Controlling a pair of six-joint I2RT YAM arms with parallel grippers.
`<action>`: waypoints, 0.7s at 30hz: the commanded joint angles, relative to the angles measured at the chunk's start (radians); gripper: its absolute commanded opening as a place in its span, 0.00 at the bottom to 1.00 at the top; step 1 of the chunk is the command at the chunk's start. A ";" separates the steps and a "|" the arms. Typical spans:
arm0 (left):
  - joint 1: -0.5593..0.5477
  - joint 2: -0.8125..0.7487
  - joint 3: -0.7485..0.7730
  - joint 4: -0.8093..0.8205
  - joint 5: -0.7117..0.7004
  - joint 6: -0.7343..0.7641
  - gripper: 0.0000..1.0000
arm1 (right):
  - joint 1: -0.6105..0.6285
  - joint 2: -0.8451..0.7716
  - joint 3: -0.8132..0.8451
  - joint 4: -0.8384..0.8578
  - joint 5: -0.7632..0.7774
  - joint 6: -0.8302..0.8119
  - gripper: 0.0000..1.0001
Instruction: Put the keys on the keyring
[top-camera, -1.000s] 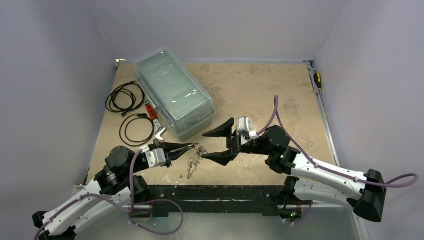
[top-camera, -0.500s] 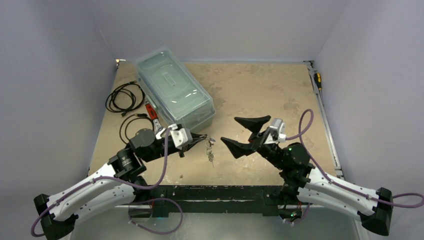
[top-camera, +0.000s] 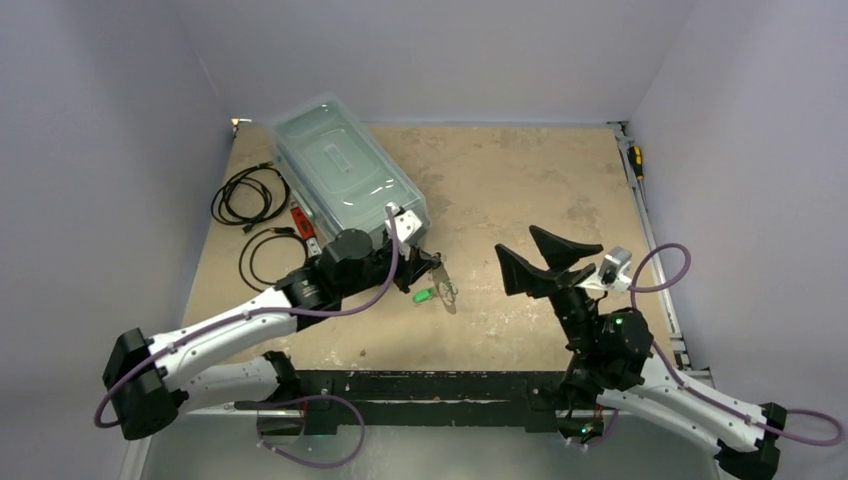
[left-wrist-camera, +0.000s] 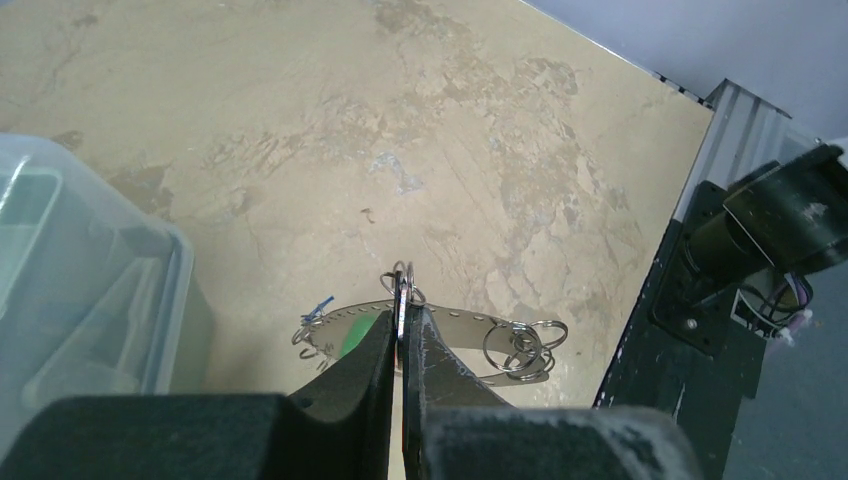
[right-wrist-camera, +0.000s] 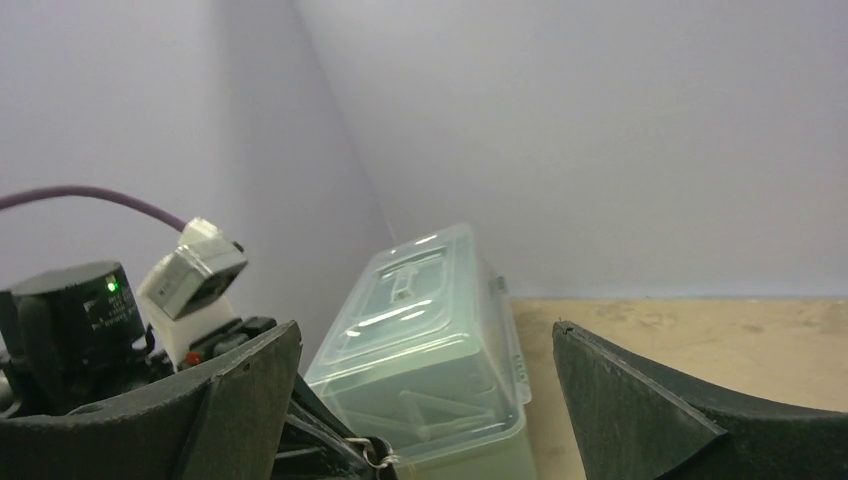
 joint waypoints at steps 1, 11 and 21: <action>0.000 0.126 0.120 0.191 -0.039 -0.100 0.00 | 0.003 -0.062 0.000 -0.033 0.166 0.010 0.99; -0.003 0.490 0.503 0.256 0.091 -0.125 0.00 | 0.003 -0.128 0.106 -0.146 0.266 -0.059 0.99; -0.002 0.471 0.090 0.395 0.114 -0.198 0.00 | 0.003 -0.123 0.116 -0.194 0.265 -0.029 0.99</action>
